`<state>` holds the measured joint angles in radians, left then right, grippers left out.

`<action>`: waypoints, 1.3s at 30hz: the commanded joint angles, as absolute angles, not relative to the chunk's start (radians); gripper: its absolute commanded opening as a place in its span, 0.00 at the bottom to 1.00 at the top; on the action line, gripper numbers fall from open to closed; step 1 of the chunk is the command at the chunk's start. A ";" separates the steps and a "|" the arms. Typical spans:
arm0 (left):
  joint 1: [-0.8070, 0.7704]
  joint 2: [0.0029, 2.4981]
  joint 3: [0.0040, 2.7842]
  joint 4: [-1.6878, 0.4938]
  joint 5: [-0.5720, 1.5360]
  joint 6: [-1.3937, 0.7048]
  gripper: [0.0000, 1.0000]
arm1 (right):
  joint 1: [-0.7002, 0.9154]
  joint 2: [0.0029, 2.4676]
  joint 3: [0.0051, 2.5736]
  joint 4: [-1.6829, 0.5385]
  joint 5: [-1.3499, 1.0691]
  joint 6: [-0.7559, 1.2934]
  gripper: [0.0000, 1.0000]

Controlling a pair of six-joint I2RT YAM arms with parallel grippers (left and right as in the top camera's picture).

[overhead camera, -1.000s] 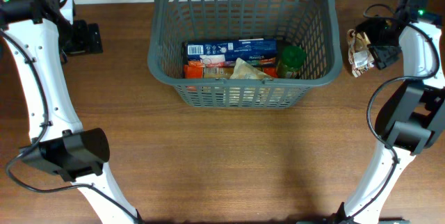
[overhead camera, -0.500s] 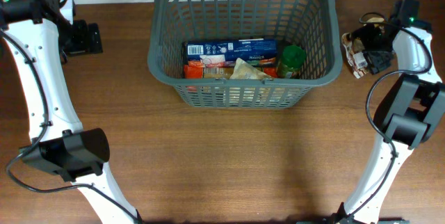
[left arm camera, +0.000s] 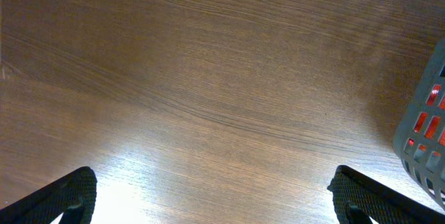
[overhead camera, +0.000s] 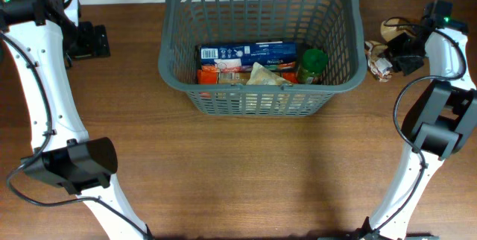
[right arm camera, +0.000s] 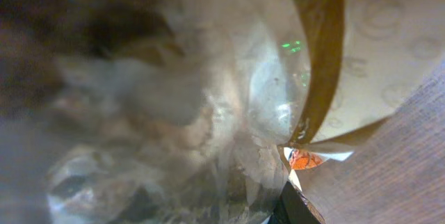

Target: Pack container

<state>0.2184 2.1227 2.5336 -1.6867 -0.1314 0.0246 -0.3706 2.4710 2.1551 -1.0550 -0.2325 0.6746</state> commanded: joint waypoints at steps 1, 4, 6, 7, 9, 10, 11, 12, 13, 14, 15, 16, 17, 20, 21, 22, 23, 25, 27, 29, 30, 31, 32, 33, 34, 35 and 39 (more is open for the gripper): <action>0.222 2.122 2.528 -1.687 -0.128 0.011 0.99 | -0.374 2.509 2.110 -1.122 -0.168 0.590 0.12; 0.222 2.122 2.528 -1.687 -0.128 0.011 0.99 | -0.374 2.458 2.110 -1.132 -0.159 0.563 0.11; 0.222 2.122 2.528 -1.687 -0.128 0.011 0.99 | -0.374 2.392 2.110 -1.139 -0.136 0.552 0.11; 0.222 2.122 2.528 -1.687 -0.128 0.011 0.99 | -0.374 2.330 2.110 -1.138 -0.126 0.529 0.11; 0.222 2.122 2.528 -1.687 -0.128 0.011 0.99 | -0.374 2.252 2.112 -1.137 -0.119 0.514 0.11; 0.222 2.122 2.528 -1.687 -0.128 0.011 0.99 | -0.374 2.201 2.112 -1.135 -0.119 0.507 0.11; 0.222 2.122 2.528 -1.687 -0.128 0.011 0.99 | -0.374 2.148 2.112 -1.132 -0.119 0.505 0.11; 0.222 2.122 2.528 -1.687 -0.128 0.011 0.99 | -0.374 2.086 2.112 -1.130 -0.120 0.505 0.11; 0.222 2.122 2.528 -1.687 -0.128 0.011 0.99 | -0.373 2.043 2.112 -1.130 -0.120 0.504 0.11; 0.222 2.122 2.528 -1.687 -0.128 0.011 0.99 | -0.373 2.000 2.112 -1.130 -0.123 0.504 0.11; 0.222 2.122 2.528 -1.687 -0.128 0.011 0.99 | -0.372 1.941 2.112 -1.130 -0.123 0.501 0.09; 0.222 2.122 2.528 -1.687 -0.128 0.011 0.99 | -0.369 1.871 2.112 -1.130 -0.123 0.501 0.09; 0.222 2.122 2.528 -1.687 -0.128 0.011 0.99 | -0.367 1.818 2.112 -1.128 -0.123 0.500 0.08; 0.222 2.122 2.528 -1.687 -0.128 0.011 0.99 | -0.332 1.636 2.112 -1.091 -0.170 0.443 0.08; 0.222 2.122 2.528 -1.687 -0.128 0.011 0.99 | -0.324 1.617 2.112 -1.087 -0.178 0.443 0.08; 0.222 2.122 2.528 -1.687 -0.128 0.011 0.99 | -0.290 1.566 2.112 -1.080 -0.191 0.444 0.08; 0.222 2.122 2.528 -1.687 -0.128 0.011 0.99 | -0.266 1.545 2.112 -1.081 -0.193 0.444 0.08; 0.222 2.122 2.528 -1.687 -0.128 0.011 0.99 | -0.191 1.515 2.111 -1.088 -0.201 0.440 0.08; 0.222 2.122 2.528 -1.687 -0.128 0.011 0.99 | -0.121 1.514 2.111 -1.093 -0.211 0.435 0.08; 0.222 2.122 2.528 -1.687 -0.128 0.011 0.99 | 0.003 1.538 2.110 -1.097 -0.213 0.380 0.07; 0.222 2.122 2.528 -1.687 -0.128 0.011 0.99 | 0.059 1.559 2.110 -1.096 -0.210 0.355 0.07; 0.222 2.122 2.528 -1.687 -0.128 0.011 0.99 | 0.128 1.596 2.110 -1.089 -0.194 0.328 0.07; 0.222 2.122 2.528 -1.687 -0.128 0.011 0.99 | 0.169 1.625 2.110 -1.085 -0.182 0.310 0.07; 0.222 2.122 2.528 -1.687 -0.128 0.011 0.99 | 0.204 1.658 2.110 -1.084 -0.168 0.298 0.07; 0.222 2.122 2.528 -1.687 -0.128 0.011 0.99 | 0.248 1.712 2.110 -1.085 -0.164 0.280 0.07; 0.222 2.122 2.528 -1.687 -0.128 0.011 0.99 | 0.273 1.755 2.110 -1.089 -0.166 0.280 0.07; 0.222 2.122 2.528 -1.687 -0.128 0.011 0.99 | 0.361 1.929 2.110 -1.109 -0.166 0.273 0.07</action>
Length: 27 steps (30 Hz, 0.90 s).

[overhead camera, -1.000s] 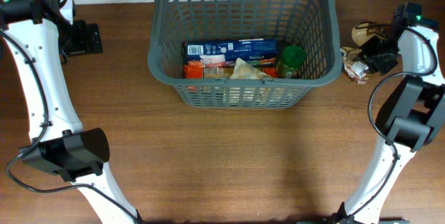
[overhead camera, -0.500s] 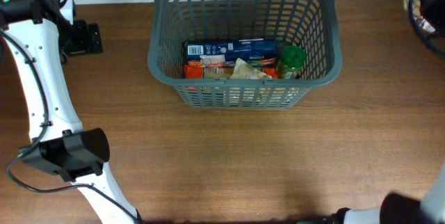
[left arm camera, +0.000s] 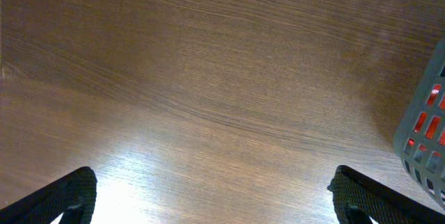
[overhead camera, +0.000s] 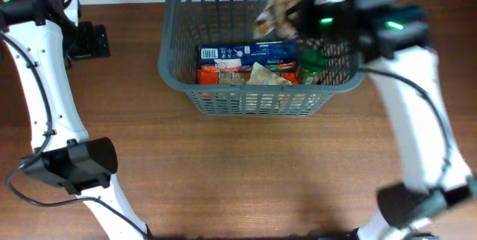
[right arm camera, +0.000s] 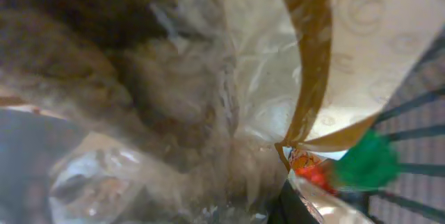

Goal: Pack container
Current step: 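Carry the snack bag over the basket and release it inside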

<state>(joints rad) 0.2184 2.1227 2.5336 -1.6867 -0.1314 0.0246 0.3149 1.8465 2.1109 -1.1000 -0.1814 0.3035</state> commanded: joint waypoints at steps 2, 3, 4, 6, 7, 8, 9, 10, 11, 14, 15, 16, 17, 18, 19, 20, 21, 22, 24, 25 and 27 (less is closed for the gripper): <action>0.222 2.122 2.528 -1.687 -0.128 0.011 0.99 | 0.402 2.011 2.110 -1.112 -0.165 0.265 0.07; 0.222 2.122 2.528 -1.687 -0.128 0.011 0.99 | 0.414 2.040 2.110 -1.112 -0.165 0.266 0.07; 0.222 2.122 2.528 -1.687 -0.128 0.011 0.99 | 0.425 2.058 2.110 -1.113 -0.165 0.265 0.08; 0.222 2.122 2.528 -1.687 -0.128 0.011 0.99 | 0.445 2.088 2.110 -1.136 -0.165 0.266 0.36; 0.222 2.122 2.528 -1.687 -0.128 0.011 0.99 | 0.450 2.091 2.110 -1.150 -0.160 0.266 0.55; 0.222 2.122 2.528 -1.687 -0.128 0.011 0.99 | 0.456 2.093 2.110 -1.166 -0.143 0.266 0.85; 0.222 2.122 2.528 -1.687 -0.128 0.011 0.99 | 0.460 2.092 2.111 -1.180 -0.117 0.265 0.99; 0.222 2.122 2.528 -1.687 -0.128 0.011 0.99 | 0.463 2.088 2.111 -1.188 -0.095 0.260 0.99; 0.222 2.122 2.528 -1.687 -0.128 0.011 0.99 | 0.465 2.080 2.112 -1.198 -0.065 0.236 0.99; 0.222 2.122 2.528 -1.687 -0.128 0.011 0.99 | 0.457 2.041 2.128 -1.229 -0.009 0.228 0.99; 0.222 2.122 2.528 -1.687 -0.128 0.011 0.99 | 0.447 2.008 2.143 -1.234 0.002 0.222 0.99; 0.222 2.122 2.528 -1.687 -0.128 0.011 0.99 | 0.443 1.995 2.149 -1.234 0.002 0.221 0.99; 0.222 2.122 2.528 -1.687 -0.128 0.011 0.99 | 0.428 1.956 2.168 -1.234 0.006 0.220 0.99; 0.222 2.122 2.528 -1.687 -0.128 0.011 0.99 | 0.416 1.927 2.184 -1.229 0.004 0.220 0.99; 0.222 2.122 2.528 -1.687 -0.128 0.011 0.99 | 0.408 1.907 2.194 -1.214 0.001 0.213 0.99; 0.222 2.122 2.528 -1.687 -0.128 0.011 0.99 | 0.398 1.881 2.202 -1.187 -0.031 0.158 0.99; 0.222 2.122 2.528 -1.687 -0.128 0.011 0.99 | 0.397 1.869 2.203 -1.178 -0.059 0.128 0.99; 0.222 2.122 2.528 -1.687 -0.128 0.011 0.99 | 0.397 1.864 2.203 -1.179 -0.085 0.114 0.99; 0.222 2.122 2.528 -1.687 -0.128 0.011 0.99 | 0.399 1.863 2.203 -1.213 -0.101 0.108 0.99; 0.222 2.122 2.528 -1.687 -0.128 0.011 0.99 | 0.395 1.855 2.207 -1.224 -0.091 0.108 0.99; 0.222 2.122 2.528 -1.687 -0.128 0.011 0.99 | 0.374 1.831 2.228 -1.226 -0.034 0.109 0.99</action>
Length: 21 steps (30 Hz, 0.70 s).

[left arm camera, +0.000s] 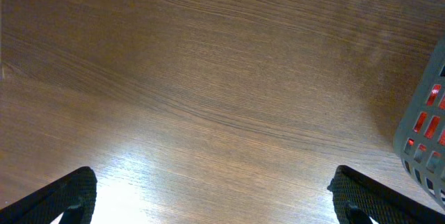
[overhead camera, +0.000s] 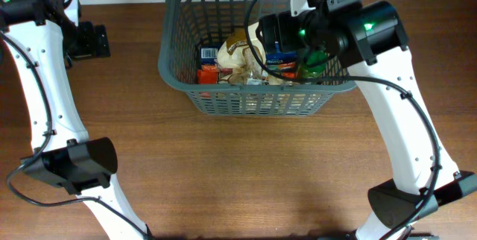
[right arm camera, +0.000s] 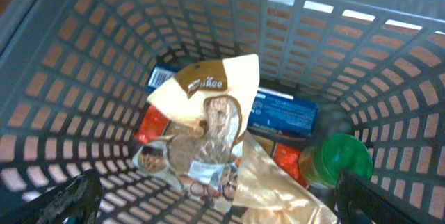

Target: Pack container

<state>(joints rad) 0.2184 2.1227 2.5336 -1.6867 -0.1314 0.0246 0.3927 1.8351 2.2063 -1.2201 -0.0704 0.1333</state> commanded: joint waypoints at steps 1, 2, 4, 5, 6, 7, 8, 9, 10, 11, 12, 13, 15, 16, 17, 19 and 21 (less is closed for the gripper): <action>0.222 2.122 2.528 -1.687 -0.128 0.011 0.99 | 0.348 1.809 2.263 -1.230 0.012 0.109 0.99; 0.222 2.122 2.528 -1.687 -0.128 0.011 0.99 | 0.334 1.797 2.286 -1.234 0.026 0.108 0.99; 0.222 2.122 2.528 -1.687 -0.128 0.011 0.99 | 0.247 1.736 2.400 -1.248 0.074 0.108 0.99; 0.222 2.122 2.528 -1.687 -0.128 0.011 0.99 | 0.207 1.710 2.441 -1.252 0.081 0.108 0.99; 0.222 2.122 2.528 -1.687 -0.128 0.011 0.99 | 0.175 1.690 2.466 -1.253 0.080 0.108 0.99; 0.222 2.122 2.528 -1.687 -0.128 0.011 0.99 | 0.134 1.665 2.494 -1.254 0.080 0.108 0.99; 0.222 2.122 2.528 -1.687 -0.128 0.011 0.99 | 0.096 1.636 2.511 -1.254 0.080 0.108 0.99; 0.222 2.122 2.528 -1.687 -0.128 0.011 0.99 | 0.067 1.610 2.516 -1.254 0.080 0.108 0.99; 0.222 2.122 2.528 -1.687 -0.128 0.011 0.99 | 0.047 1.586 2.516 -1.255 0.080 0.107 0.99; 0.222 2.122 2.528 -1.687 -0.128 0.011 0.99 | 0.036 1.567 2.516 -1.262 0.080 0.107 0.99; 0.222 2.122 2.528 -1.687 -0.128 0.011 0.99 | 0.030 1.542 2.516 -1.274 0.080 0.107 0.99; 0.222 2.122 2.528 -1.687 -0.128 0.011 0.99 | 0.030 1.518 2.517 -1.287 0.080 0.103 0.99; 0.222 2.122 2.528 -1.687 -0.128 0.011 0.99 | 0.031 1.450 2.516 -1.309 0.081 0.080 0.99; 0.222 2.122 2.528 -1.687 -0.128 0.011 0.99 | 0.031 1.390 2.516 -1.328 0.078 0.079 0.99; 0.222 2.122 2.528 -1.687 -0.128 0.011 0.99 | 0.032 1.349 2.516 -1.348 0.075 0.080 0.99; 0.222 2.122 2.528 -1.687 -0.128 0.011 0.99 | 0.032 1.237 2.516 -1.434 0.056 0.086 0.99; 0.222 2.122 2.528 -1.687 -0.128 0.011 0.99 | 0.032 1.151 2.516 -1.537 0.035 0.085 0.99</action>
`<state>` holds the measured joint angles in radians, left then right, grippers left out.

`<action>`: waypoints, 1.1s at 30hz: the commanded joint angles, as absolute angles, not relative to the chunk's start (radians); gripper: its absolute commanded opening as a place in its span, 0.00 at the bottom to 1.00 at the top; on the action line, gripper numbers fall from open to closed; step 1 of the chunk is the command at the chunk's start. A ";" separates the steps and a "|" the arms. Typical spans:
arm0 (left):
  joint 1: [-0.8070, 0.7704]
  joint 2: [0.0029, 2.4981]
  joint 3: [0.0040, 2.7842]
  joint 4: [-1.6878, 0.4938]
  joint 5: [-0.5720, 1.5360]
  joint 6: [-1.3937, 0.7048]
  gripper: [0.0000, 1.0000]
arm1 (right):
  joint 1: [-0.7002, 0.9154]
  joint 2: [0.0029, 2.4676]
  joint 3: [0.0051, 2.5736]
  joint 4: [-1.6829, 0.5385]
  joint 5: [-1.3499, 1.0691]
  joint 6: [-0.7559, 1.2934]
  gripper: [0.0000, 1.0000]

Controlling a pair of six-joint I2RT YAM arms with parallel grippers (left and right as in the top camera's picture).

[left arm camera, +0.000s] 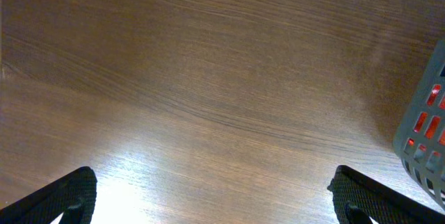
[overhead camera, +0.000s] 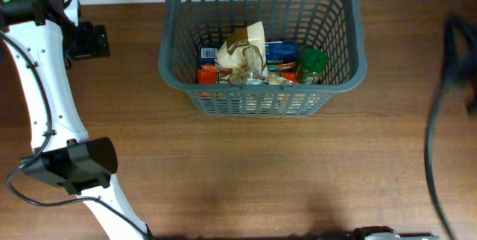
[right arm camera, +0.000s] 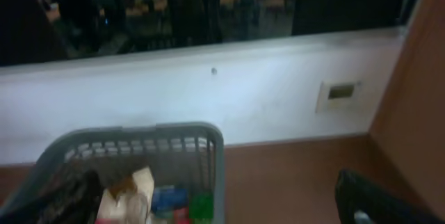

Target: Pack container

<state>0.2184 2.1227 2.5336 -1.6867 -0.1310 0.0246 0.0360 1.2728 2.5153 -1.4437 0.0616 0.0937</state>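
The grey basket [overhead camera: 173, 61] stands at the back middle of the table. A beige and brown snack bag [overhead camera: 242, 52] lies in it on top of a blue box [overhead camera: 282, 50], red packs [overhead camera: 209, 74] and a green-lidded jar [overhead camera: 313, 61]. My right gripper [right arm camera: 222, 200] is open and empty, off to the right of the basket [right arm camera: 215, 154] and looking at it from the side. In the overhead view the right arm [overhead camera: 449, 61] is only a dark blur at the right edge. My left gripper [left arm camera: 215, 200] is open over bare wood, left of the basket.
The brown wooden table [overhead camera: 246, 173] stretches in front of the basket. The left arm [overhead camera: 45, 98] runs down the left side. A white wall [right arm camera: 208, 106] rises behind the table's back edge. A basket corner [left arm camera: 425, 140] shows in the left wrist view.
My right gripper, open above the basket before, has moved away to the right and now sees the basket from the side. The snack bag stays in the basket. The left arm is unmoved.
My right gripper was shut on the snack bag on the table right of the basket. Then it held the bag over the basket. Then the bag lay inside and the gripper was open above it. Now the arm is off at the right edge.
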 commanded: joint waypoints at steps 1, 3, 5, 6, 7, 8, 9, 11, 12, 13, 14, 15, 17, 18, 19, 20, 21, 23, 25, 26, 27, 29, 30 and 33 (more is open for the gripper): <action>0.222 2.122 2.528 -1.687 -0.128 0.011 0.99 | 0.032 1.125 2.516 -1.575 0.038 0.082 0.99; 0.222 2.122 2.528 -1.687 -0.128 0.011 0.99 | 0.032 1.041 2.515 -1.699 0.056 0.056 0.99; 0.222 2.122 2.528 -1.687 -0.128 0.011 0.99 | 0.032 0.980 2.471 -1.690 0.036 0.059 0.99; 0.222 2.122 2.528 -1.687 -0.128 0.011 0.99 | 0.032 0.960 2.450 -1.687 0.035 0.060 0.99; 0.222 2.122 2.528 -1.687 -0.128 0.011 0.99 | 0.032 0.932 2.409 -1.697 0.043 0.059 0.99; 0.222 2.122 2.528 -1.687 -0.128 0.011 0.99 | 0.032 0.918 2.380 -1.699 0.052 0.059 0.99; 0.222 2.122 2.528 -1.687 -0.128 0.011 0.99 | 0.032 0.901 2.315 -1.695 0.057 0.060 0.99; 0.222 2.122 2.528 -1.687 -0.128 0.011 0.99 | 0.032 0.894 2.196 -1.669 0.056 0.061 0.99; 0.222 2.122 2.528 -1.687 -0.128 0.011 0.99 | 0.032 0.895 2.143 -1.642 0.054 0.060 0.99; 0.222 2.122 2.528 -1.687 -0.128 0.011 0.99 | 0.032 0.896 2.072 -1.592 0.053 0.061 0.99; 0.222 2.122 2.528 -1.687 -0.128 0.011 0.99 | 0.032 0.896 2.021 -1.544 0.053 0.078 0.99; 0.222 2.122 2.528 -1.687 -0.128 0.011 0.99 | 0.032 0.898 1.971 -1.485 0.053 0.127 0.99; 0.222 2.122 2.528 -1.687 -0.128 0.011 0.99 | 0.032 0.907 1.898 -1.406 0.054 0.220 0.99; 0.222 2.122 2.528 -1.687 -0.128 0.011 0.99 | 0.032 0.917 1.871 -1.396 0.058 0.225 0.99; 0.222 2.122 2.528 -1.687 -0.128 0.011 0.99 | 0.032 0.927 1.853 -1.393 0.057 0.225 0.99; 0.222 2.122 2.528 -1.687 -0.128 0.011 0.99 | 0.032 0.938 1.842 -1.394 0.058 0.221 0.99; 0.222 2.122 2.528 -1.687 -0.128 0.011 0.99 | 0.032 0.948 1.835 -1.393 0.059 0.221 0.99; 0.222 2.122 2.528 -1.687 -0.128 0.011 0.99 | 0.032 0.987 1.825 -1.372 0.093 0.189 0.99; 0.222 2.122 2.528 -1.687 -0.128 0.011 0.99 | 0.032 1.016 1.820 -1.336 0.094 0.109 0.99; 0.222 2.122 2.528 -1.687 -0.128 0.011 0.99 | 0.032 1.028 1.820 -1.321 0.090 0.081 0.99; 0.222 2.122 2.528 -1.687 -0.128 0.011 0.99 | 0.032 1.042 1.820 -1.301 0.088 0.062 0.99; 0.222 2.122 2.528 -1.687 -0.128 0.011 0.99 | 0.033 1.060 1.808 -1.247 0.087 0.056 0.99; 0.222 2.122 2.528 -1.687 -0.128 0.011 0.99 | 0.033 1.060 1.791 -1.212 0.088 0.056 0.99; 0.222 2.122 2.528 -1.687 -0.128 0.011 0.99 | 0.032 1.008 1.648 -1.039 0.083 0.056 0.99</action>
